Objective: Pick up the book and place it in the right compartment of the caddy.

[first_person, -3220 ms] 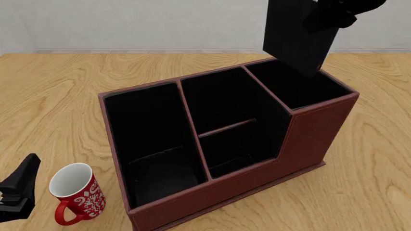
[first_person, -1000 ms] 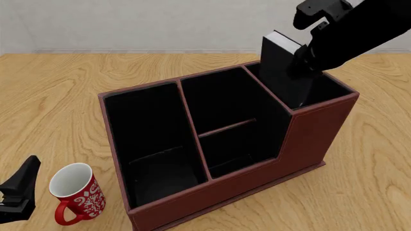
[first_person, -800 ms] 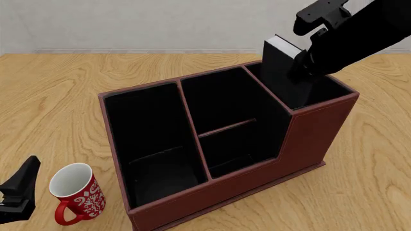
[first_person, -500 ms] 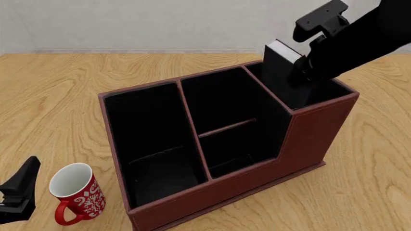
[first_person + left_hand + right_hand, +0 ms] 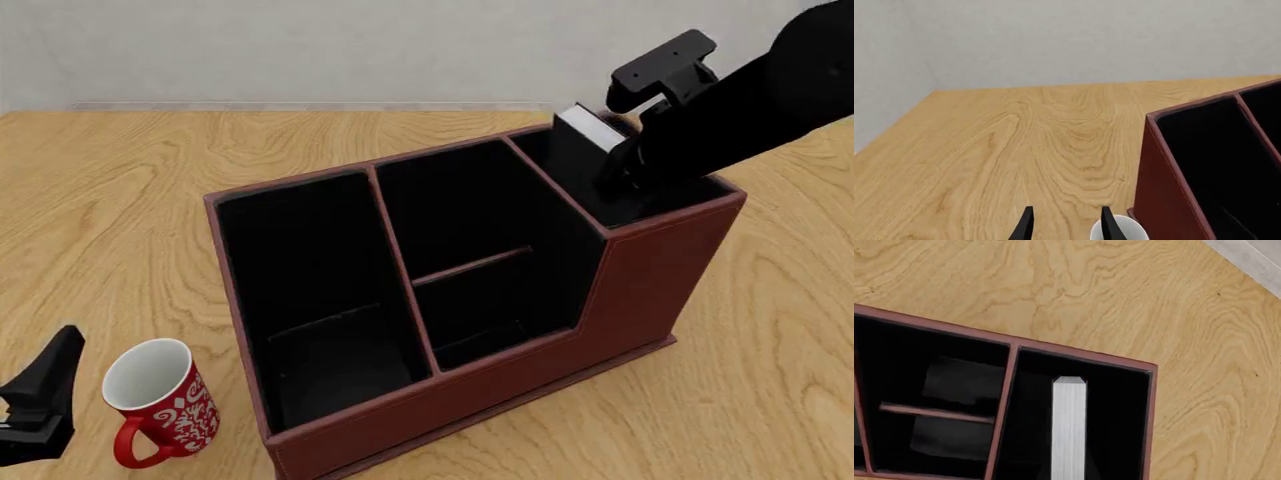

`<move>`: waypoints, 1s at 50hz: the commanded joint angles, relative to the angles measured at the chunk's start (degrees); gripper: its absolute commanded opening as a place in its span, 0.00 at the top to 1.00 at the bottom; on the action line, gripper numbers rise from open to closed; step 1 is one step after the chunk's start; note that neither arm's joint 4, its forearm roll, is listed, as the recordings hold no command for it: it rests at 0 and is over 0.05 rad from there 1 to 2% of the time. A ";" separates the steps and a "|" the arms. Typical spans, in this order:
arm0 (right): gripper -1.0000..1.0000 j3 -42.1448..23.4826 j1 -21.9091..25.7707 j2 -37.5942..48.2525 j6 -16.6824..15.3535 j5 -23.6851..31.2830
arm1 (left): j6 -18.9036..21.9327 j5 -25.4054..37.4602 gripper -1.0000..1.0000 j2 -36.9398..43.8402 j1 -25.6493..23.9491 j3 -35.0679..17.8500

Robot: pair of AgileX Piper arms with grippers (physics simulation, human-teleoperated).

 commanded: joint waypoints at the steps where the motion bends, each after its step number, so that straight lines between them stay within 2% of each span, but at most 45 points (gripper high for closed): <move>1: 1.00 0.77 -0.81 -0.10 1.26 -2.59 | 0.04 0.01 0.00 0.00 0.11 0.00; 12: 1.00 0.28 -1.67 0.56 -0.83 -3.06 | 0.11 -0.10 0.00 0.00 -0.13 0.00; 33: 1.00 0.88 -2.88 0.13 -1.45 -3.31 | -0.08 -0.20 0.00 0.00 -0.23 0.00; 34: 0.00 1.06 -2.90 0.15 -1.47 -3.34 | -0.10 -0.17 0.00 0.00 -0.23 0.00; 50: 0.00 1.51 -2.17 -0.30 -0.60 -3.58 | -0.24 -0.10 0.00 0.00 -0.23 0.00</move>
